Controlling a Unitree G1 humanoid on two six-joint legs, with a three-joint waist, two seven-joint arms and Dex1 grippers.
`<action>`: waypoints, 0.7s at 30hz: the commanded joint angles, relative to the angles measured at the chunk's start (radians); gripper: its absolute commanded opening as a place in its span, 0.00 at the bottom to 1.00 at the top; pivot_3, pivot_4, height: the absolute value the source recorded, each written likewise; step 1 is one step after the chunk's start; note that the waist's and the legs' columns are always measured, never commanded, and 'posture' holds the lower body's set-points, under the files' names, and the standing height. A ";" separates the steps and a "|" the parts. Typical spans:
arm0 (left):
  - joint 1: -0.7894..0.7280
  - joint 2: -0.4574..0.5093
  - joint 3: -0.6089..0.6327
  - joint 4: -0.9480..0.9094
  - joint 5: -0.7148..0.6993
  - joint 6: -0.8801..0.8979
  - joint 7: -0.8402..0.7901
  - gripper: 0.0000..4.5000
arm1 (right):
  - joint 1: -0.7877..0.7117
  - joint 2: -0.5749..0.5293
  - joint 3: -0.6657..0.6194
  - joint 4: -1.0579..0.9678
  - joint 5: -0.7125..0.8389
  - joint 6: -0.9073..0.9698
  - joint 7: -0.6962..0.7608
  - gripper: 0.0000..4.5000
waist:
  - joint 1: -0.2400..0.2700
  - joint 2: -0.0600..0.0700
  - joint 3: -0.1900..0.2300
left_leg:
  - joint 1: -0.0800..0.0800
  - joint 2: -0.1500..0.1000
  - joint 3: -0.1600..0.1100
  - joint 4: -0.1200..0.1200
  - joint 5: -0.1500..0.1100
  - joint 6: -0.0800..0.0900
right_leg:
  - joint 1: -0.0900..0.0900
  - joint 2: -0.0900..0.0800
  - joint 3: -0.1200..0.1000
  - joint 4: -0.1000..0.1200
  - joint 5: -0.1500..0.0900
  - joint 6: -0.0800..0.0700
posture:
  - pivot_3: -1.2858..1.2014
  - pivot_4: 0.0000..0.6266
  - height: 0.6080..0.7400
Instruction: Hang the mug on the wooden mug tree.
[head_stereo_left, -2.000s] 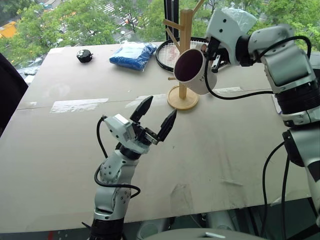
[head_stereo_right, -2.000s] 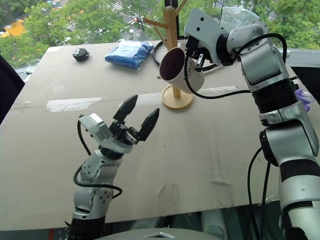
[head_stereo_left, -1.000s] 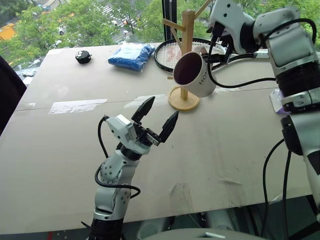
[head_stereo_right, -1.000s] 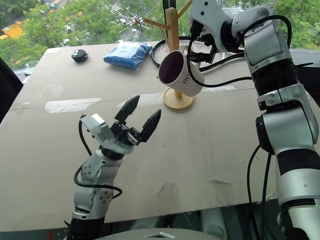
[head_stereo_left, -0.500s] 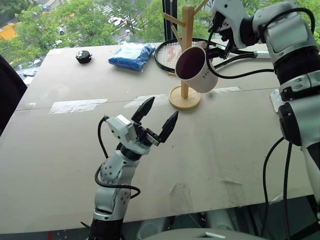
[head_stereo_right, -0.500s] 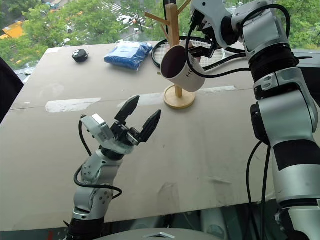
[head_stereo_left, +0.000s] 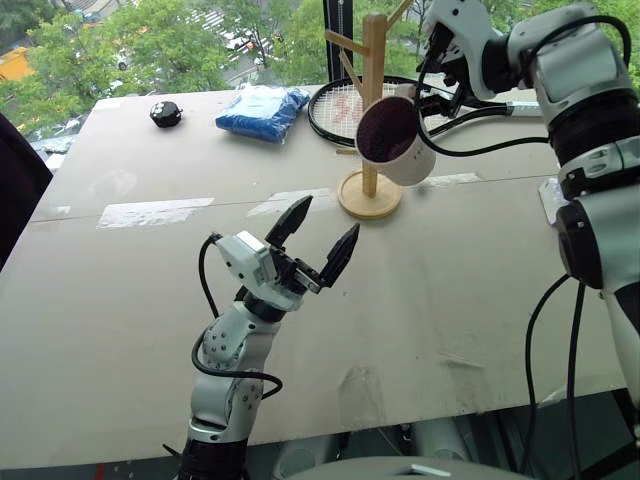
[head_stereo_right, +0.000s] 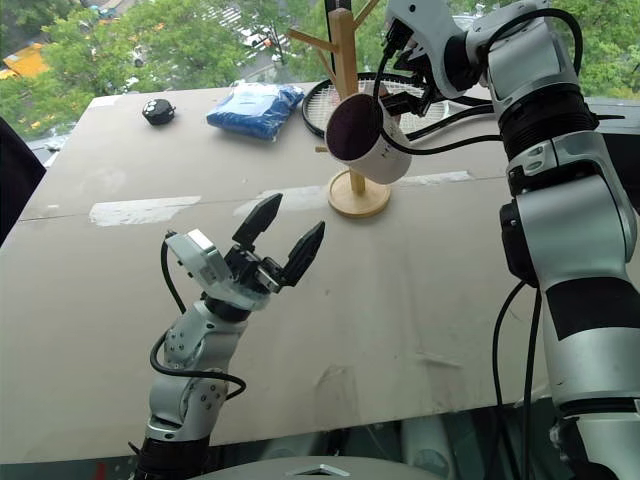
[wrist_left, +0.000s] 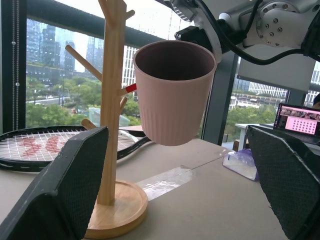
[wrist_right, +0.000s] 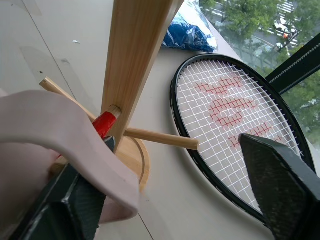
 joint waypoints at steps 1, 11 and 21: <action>-0.001 0.002 -0.007 -0.024 0.001 -0.007 0.001 1.00 | -0.027 -0.006 -0.036 -0.042 0.009 0.004 0.005 0.46 | 0.000 0.000 0.000 | 0.000 0.000 0.000 0.000 0.000 0.000 | 0.000 0.000 0.000 0.000 0.000 0.000 | 0.52 0.24 1.00; -0.007 0.002 -0.009 -0.018 -0.001 -0.006 -0.003 1.00 | -0.014 -0.016 -0.040 -0.071 0.010 0.017 0.027 0.00 | -0.001 0.000 0.000 | 0.000 0.000 0.000 0.000 0.000 0.000 | 0.000 0.000 0.000 0.000 0.000 0.000 | 0.52 0.24 1.00; -0.003 0.006 -0.014 -0.020 -0.004 -0.001 -0.005 1.00 | 0.025 -0.040 -0.010 -0.147 -0.019 -0.023 0.056 0.00 | -0.005 0.000 0.000 | 0.000 0.000 0.000 0.000 0.000 0.000 | 0.000 0.000 0.000 0.000 0.000 0.000 | 0.52 0.24 1.00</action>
